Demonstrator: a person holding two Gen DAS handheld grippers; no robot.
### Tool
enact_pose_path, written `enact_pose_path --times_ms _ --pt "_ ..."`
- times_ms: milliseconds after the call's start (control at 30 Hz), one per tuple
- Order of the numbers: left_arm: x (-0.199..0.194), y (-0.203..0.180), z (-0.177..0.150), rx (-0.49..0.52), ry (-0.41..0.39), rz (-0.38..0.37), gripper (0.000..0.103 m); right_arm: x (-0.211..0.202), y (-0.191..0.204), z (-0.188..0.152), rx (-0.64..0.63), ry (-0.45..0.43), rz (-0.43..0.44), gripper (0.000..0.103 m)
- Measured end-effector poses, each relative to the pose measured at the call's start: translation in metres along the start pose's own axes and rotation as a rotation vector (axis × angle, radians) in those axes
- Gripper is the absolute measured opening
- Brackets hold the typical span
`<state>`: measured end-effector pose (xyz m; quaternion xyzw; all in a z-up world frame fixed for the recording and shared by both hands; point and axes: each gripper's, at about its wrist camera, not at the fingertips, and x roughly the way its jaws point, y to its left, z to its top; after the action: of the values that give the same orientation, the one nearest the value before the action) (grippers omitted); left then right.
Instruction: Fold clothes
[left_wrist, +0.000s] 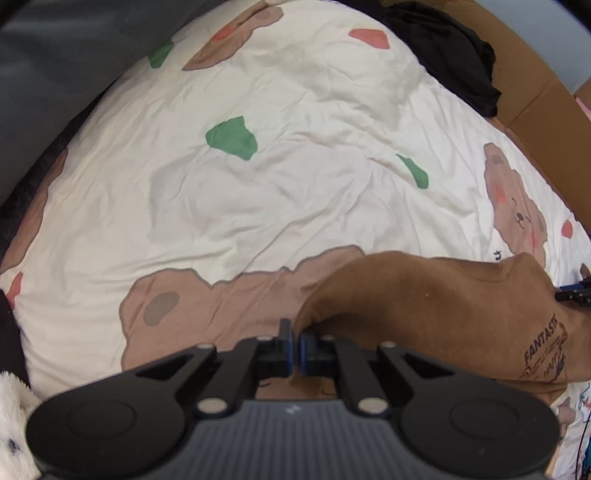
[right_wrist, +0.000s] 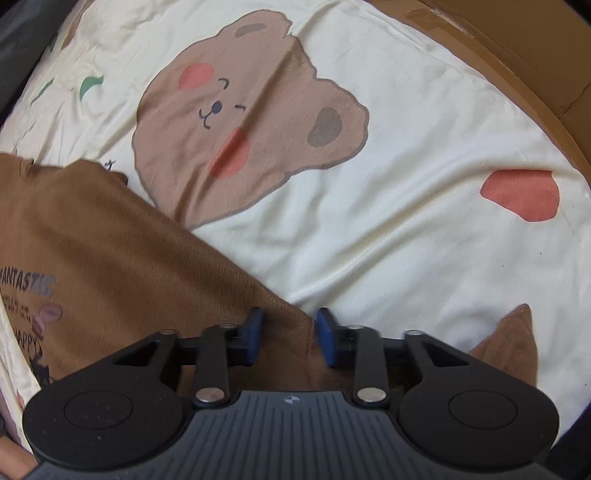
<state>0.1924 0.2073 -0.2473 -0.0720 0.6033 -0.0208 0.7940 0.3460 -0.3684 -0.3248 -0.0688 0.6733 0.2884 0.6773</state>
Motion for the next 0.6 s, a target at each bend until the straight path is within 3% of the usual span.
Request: enact_pose_path --times_ms 100,300,533,600 --pt "-0.01 -0.007 0.006 0.012 -0.035 -0.012 0.003 -0.019 0.0 -0.003 -0.01 -0.003 0.01 0.005" --pt "-0.032 -0.032 0.031 0.054 -0.119 -0.049 0.003 -0.083 -0.011 0.0 0.003 -0.116 -0.064 0.005" --pt "-0.072 -0.082 0.072 0.137 -0.282 -0.099 0.003 -0.181 -0.039 0.006 0.058 -0.334 -0.202 0.004" --pt "-0.075 -0.096 0.076 0.161 -0.296 -0.122 0.003 -0.199 -0.045 0.002 0.07 -0.393 -0.227 0.004"
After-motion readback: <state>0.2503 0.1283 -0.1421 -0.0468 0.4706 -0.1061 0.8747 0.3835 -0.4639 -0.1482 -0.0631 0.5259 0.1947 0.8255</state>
